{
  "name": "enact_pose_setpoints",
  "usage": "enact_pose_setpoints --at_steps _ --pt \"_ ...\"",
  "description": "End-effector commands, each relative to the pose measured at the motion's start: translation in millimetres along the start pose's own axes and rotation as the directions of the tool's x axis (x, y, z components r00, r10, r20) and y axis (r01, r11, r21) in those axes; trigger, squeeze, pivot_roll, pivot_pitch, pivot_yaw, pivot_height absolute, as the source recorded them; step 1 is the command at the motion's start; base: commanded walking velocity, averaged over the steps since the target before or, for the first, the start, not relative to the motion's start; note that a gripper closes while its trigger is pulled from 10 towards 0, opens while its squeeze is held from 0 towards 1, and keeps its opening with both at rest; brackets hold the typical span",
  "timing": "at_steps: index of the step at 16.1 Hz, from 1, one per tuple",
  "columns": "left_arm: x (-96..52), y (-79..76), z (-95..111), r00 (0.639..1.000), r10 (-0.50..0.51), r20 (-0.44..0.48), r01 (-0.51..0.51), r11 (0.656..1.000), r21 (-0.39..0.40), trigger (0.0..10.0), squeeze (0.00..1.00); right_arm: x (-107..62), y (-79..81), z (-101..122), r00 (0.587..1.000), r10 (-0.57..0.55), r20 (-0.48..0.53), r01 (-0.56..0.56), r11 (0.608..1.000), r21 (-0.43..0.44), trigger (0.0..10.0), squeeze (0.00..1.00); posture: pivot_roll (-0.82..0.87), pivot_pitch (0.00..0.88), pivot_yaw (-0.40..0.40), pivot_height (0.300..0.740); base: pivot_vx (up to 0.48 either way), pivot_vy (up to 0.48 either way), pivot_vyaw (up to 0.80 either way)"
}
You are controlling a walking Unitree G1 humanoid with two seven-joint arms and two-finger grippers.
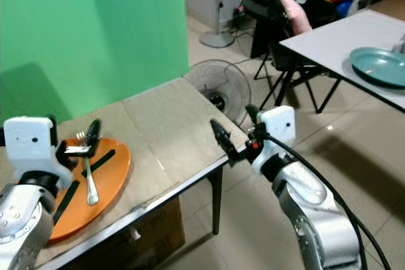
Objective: Setting the table
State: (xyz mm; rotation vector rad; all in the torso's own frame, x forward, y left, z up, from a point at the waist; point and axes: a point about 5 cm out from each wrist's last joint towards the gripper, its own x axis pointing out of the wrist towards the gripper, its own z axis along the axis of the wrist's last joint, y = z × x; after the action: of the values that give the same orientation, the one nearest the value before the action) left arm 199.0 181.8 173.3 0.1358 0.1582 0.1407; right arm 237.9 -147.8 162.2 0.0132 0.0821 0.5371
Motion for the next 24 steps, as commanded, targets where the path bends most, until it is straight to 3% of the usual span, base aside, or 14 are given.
enact_pose_setpoints --at_steps 1,3,4,5,6,7,10,13,18,19,21,22,24 --pt "-0.1 12.8 -10 0.992 0.089 -0.085 -0.086 0.996 0.035 10.0 1.0 4.4 6.0 2 0.997 0.078 -0.011 -0.077 0.997 0.024 10.0 0.0 -0.04 0.0 0.029 0.74 0.0 0.0 0.0" --pt "-1.5 24.0 -17 0.967 0.186 -0.175 -0.18 0.982 0.05 10.0 1.0 2.6 13.3 -1 0.968 0.24 -0.072 -0.235 0.97 0.07 10.0 0.0 -0.03 0.0 0.027 0.74 0.0 0.0 0.0" --pt "-0.8 24.0 -19 0.962 0.183 -0.201 -0.185 0.983 0.012 10.0 0.99 0.3 17.4 -3 0.941 0.322 -0.106 -0.317 0.946 0.065 10.0 0.0 -0.03 0.0 0.027 0.74 0.0 0.0 0.0" --pt "4.0 17.6 -23 0.965 0.104 -0.241 -0.123 0.99 -0.063 10.0 0.87 -1.8 20.9 -4 0.901 0.405 -0.153 -0.408 0.913 0.016 10.0 0.0 -0.03 0.0 0.022 0.74 0.0 0.0 0.0" --pt "5.7 15.9 -23 0.965 0.079 -0.25 -0.099 0.993 -0.071 10.0 0.75 -1.9 21.1 -4 0.895 0.416 -0.161 -0.42 0.907 0.009 10.0 0.0 -0.03 0.0 0.024 0.74 0.0 0.0 0.0" --pt "8.3 12.2 -23 0.966 0.031 -0.257 -0.055 0.995 -0.087 10.0 0.0 -1.4 20.7 -4 0.885 0.433 -0.171 -0.439 0.898 0.003 10.0 0.0 -0.03 0.0 0.024 0.74 0.0 0.0 0.0" --pt "16.6 0.3 -24 0.95 -0.09 -0.299 0.051 0.989 -0.136 10.0 0.0 1.0 14.9 -1 0.858 0.471 -0.206 -0.485 0.874 -0.017 10.0 0.0 -0.03 0.0 0.024 0.74 0.0 0.0 0.0" --pt "23.1 -5.5 -46 0.895 -0.125 -0.428 0.077 0.989 -0.128 10.0 0.0 -1.3 13.3 -1 0.831 0.502 -0.239 -0.524 0.851 -0.035 10.0 0.0 -0.04 0.0 0.027 0.74 0.0 0.0 0.0" --pt "43.7 -7.9 -52 0.878 -0.154 -0.454 0.114 0.987 -0.115 10.0 0.0 -3.2 12.3 -2 0.822 0.511 -0.251 -0.537 0.842 -0.045 10.0 0.0 -0.07 0.0 0.042 0.74 0.0 0.0 0.0" --pt "46.2 -7.6 -54 0.875 -0.153 -0.46 0.115 0.987 -0.111 6.4 0.0 -4.3 12.3 -2 0.821 0.512 -0.254 -0.539 0.841 -0.046 10.0 0.0 -0.07 0.0 0.047 0.74 0.0 0.0 0.0" --pt "51.4 -5.6 -58 0.869 -0.147 -0.473 0.106 0.988 -0.113 2.8 0.0 -6.7 12.1 -3 0.815 0.516 -0.263 -0.546 0.837 -0.049 10.0 0.0 -0.07 0.0 0.048 0.74 0.0 0.0 0.0" --pt "53.3 -4.9 -59 0.867 -0.144 -0.478 0.101 0.988 -0.116 2.5 0.0 -7.4 12.1 -4 0.812 0.519 -0.267 -0.549 0.834 -0.049 10.0 0.0 -0.07 0.0 0.048 0.74 0.0 0.0 0.0" --pt "56.7 -4.3 -63 0.857 -0.144 -0.495 0.098 0.988 -0.118 0.0 0.0 -8.0 13.0 -5 0.804 0.528 -0.273 -0.56 0.827 -0.048 10.0 0.0 -0.07 0.0 0.047 0.74 0.0 0.0 0.0"
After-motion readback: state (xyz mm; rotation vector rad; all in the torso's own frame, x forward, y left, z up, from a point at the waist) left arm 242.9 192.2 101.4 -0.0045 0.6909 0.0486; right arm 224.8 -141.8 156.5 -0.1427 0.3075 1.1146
